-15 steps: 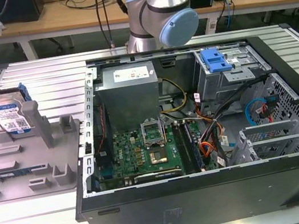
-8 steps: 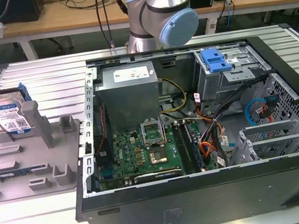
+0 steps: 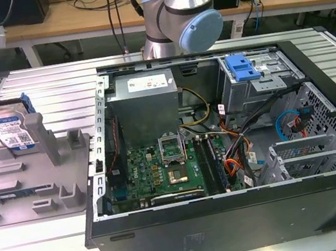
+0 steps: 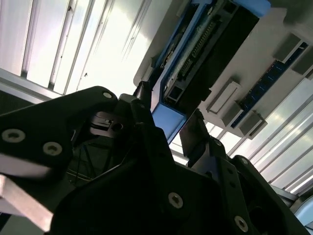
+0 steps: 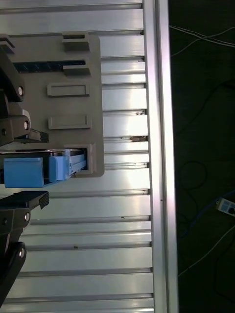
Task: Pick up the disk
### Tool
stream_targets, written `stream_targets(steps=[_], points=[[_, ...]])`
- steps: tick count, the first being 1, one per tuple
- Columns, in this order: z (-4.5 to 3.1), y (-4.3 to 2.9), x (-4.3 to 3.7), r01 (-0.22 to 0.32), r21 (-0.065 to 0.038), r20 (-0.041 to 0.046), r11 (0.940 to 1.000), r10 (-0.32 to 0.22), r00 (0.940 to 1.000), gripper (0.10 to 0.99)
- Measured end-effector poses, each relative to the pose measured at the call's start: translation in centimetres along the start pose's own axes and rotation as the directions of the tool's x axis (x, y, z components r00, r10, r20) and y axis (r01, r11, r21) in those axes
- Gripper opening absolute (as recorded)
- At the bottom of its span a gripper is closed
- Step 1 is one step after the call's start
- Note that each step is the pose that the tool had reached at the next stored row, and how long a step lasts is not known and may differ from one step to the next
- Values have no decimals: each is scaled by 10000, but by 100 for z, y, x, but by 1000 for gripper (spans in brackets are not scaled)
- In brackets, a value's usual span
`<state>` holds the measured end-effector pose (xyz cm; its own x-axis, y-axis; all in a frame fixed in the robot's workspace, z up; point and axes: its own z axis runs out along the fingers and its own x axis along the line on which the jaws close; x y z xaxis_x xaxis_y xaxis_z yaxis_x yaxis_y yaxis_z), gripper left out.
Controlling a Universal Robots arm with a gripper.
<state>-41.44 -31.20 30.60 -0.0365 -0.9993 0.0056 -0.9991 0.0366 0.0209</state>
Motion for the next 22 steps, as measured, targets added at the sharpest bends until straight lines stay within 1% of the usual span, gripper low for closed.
stream_targets(steps=[1, 4, 6, 10, 15, 18, 19, 20, 22], points=[[3, 1, -1, 0, -2, -22, 10000, 0, 10000, 455], [16, 1, -7, -2, 1, -72, 10000, 2, 10000, 455], [27, 2, -19, -2, 3, -86, 10000, 2, 10000, 455], [49, 1, -36, -1, 2, -94, 10000, 1, 10000, 455], [77, 2, -37, -2, 1, -102, 10000, 2, 9999, 455], [81, 2, -37, -2, 1, -106, 10000, 2, 9999, 455], [81, 2, -37, -2, 1, -109, 10000, 2, 9999, 443], [83, 2, -37, -3, 2, -111, 10000, 3, 9999, 376], [85, 2, -37, -3, 2, -116, 10000, 3, 9999, 369]])
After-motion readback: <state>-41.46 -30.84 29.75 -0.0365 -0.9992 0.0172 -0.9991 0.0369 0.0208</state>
